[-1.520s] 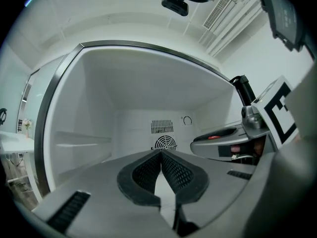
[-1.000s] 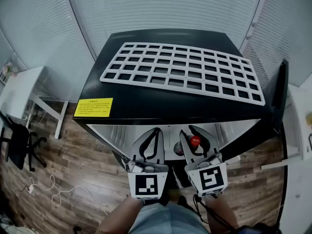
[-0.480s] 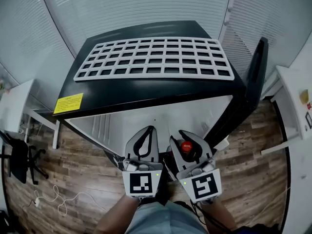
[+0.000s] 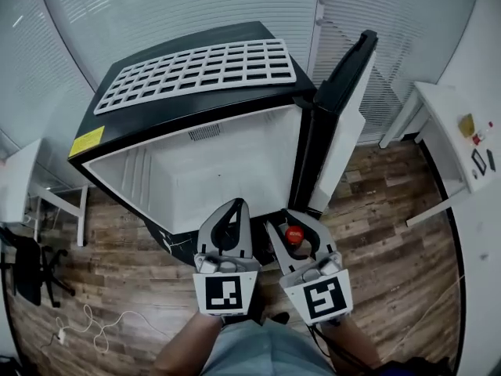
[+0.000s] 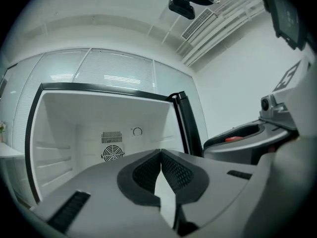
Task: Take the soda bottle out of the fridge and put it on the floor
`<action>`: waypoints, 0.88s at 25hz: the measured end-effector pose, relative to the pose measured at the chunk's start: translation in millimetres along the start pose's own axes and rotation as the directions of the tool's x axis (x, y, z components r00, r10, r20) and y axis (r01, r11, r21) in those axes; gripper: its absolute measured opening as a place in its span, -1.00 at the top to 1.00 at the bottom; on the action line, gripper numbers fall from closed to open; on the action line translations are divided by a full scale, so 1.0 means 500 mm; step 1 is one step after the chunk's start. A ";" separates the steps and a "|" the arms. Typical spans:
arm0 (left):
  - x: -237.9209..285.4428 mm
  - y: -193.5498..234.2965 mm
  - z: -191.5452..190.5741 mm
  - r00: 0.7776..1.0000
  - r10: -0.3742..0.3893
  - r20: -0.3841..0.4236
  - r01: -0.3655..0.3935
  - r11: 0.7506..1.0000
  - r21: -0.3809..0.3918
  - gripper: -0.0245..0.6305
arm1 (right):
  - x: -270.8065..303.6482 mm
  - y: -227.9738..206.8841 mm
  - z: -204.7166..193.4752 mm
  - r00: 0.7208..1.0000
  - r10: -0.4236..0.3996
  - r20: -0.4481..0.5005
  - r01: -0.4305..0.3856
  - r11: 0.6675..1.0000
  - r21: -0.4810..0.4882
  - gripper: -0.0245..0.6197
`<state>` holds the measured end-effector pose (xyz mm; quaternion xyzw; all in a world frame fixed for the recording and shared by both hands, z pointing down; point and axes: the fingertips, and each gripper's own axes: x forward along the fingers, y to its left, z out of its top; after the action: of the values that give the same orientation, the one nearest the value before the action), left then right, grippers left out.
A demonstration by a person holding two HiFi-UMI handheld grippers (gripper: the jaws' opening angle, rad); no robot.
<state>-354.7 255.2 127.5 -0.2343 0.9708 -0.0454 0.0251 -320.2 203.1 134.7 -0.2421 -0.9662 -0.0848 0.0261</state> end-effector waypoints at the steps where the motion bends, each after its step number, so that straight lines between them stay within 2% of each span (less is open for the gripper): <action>1: -0.006 -0.018 0.003 1.000 -0.012 0.001 0.012 1.000 -0.002 0.87 | -0.020 -0.005 0.000 1.000 -0.014 0.000 0.014 1.000 0.002 0.59; 7: -0.020 -0.147 0.029 0.993 -0.117 0.018 0.117 0.993 0.008 0.87 | -0.141 -0.049 -0.003 0.994 -0.108 0.005 0.108 0.994 0.015 0.59; 12: -0.028 -0.280 0.046 0.969 -0.244 0.037 0.244 0.970 0.021 0.87 | -0.260 -0.100 -0.027 0.973 -0.230 -0.021 0.231 0.973 0.017 0.59; 16: -0.043 -0.402 0.060 0.927 -0.372 0.053 0.371 0.928 0.029 0.87 | -0.369 -0.141 -0.049 0.933 -0.357 -0.043 0.358 0.933 0.029 0.59; 22: -0.079 -0.591 0.081 0.827 -0.557 0.078 0.556 0.830 0.037 0.87 | -0.545 -0.189 -0.080 0.838 -0.538 -0.092 0.542 0.840 0.027 0.59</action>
<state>-183.1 8.1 117.7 -0.5084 0.8582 -0.0467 0.0537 -124.4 -12.3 135.0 0.0443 -0.9952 -0.0734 0.0464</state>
